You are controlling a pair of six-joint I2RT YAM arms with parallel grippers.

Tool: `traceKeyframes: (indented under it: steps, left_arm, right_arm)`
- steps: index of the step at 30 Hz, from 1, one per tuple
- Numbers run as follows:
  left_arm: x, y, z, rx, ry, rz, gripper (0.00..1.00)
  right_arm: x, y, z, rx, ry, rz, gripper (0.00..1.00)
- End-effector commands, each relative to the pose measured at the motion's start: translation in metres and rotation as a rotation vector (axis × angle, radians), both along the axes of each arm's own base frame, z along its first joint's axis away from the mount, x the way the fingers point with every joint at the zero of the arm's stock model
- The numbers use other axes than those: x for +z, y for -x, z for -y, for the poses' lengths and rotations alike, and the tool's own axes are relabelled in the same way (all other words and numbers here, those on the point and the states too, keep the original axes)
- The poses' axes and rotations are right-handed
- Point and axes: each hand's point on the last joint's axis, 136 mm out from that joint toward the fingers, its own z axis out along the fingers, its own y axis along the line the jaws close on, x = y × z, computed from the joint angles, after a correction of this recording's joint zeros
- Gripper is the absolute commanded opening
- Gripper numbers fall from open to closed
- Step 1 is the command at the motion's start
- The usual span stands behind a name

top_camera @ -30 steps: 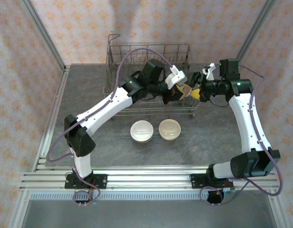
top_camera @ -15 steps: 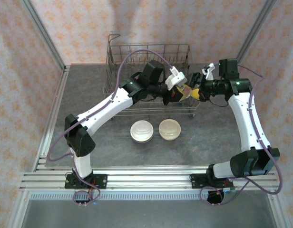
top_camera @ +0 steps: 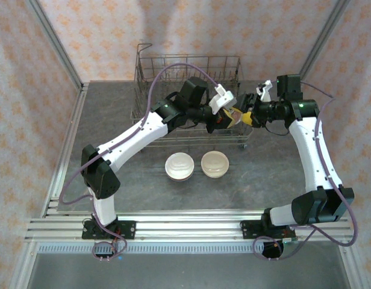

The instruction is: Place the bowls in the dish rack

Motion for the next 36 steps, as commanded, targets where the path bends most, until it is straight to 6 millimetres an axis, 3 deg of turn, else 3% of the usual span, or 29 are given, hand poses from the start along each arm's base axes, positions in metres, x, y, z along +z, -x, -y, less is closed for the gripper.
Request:
traceKeyframes:
  steps: [1, 4, 7, 11, 22, 30, 36]
  left_arm:
    - [0.05, 0.006, 0.001, -0.021, 0.128, 0.106, 0.0]
    - [0.05, 0.007, 0.001, -0.018, 0.134, 0.108, 0.0]
    - [0.051, 0.006, 0.001, -0.015, 0.142, 0.112, 0.0]
    - [0.057, 0.006, 0.001, -0.01, 0.156, 0.125, 0.0]
    - [0.051, 0.01, 0.003, -0.034, 0.147, 0.095, 0.0]
    - [0.05, 0.017, 0.004, -0.062, 0.154, 0.075, 0.0]
    - [0.048, 0.02, 0.006, -0.077, 0.152, 0.063, 0.0]
  right_arm:
    - [0.008, 0.004, -0.011, 0.046, -0.038, 0.01, 0.65]
    - [0.009, 0.004, -0.012, 0.049, -0.043, 0.014, 0.65]
    - [0.007, 0.005, -0.011, 0.051, -0.034, 0.007, 0.74]
    - [-0.002, 0.007, -0.01, 0.051, -0.01, -0.015, 0.78]
    - [0.003, 0.002, -0.008, 0.035, -0.001, 0.013, 0.73]
    - [0.001, -0.004, -0.003, 0.009, 0.039, 0.032, 0.78]
    - [0.003, -0.006, -0.001, 0.002, 0.046, 0.047, 0.71]
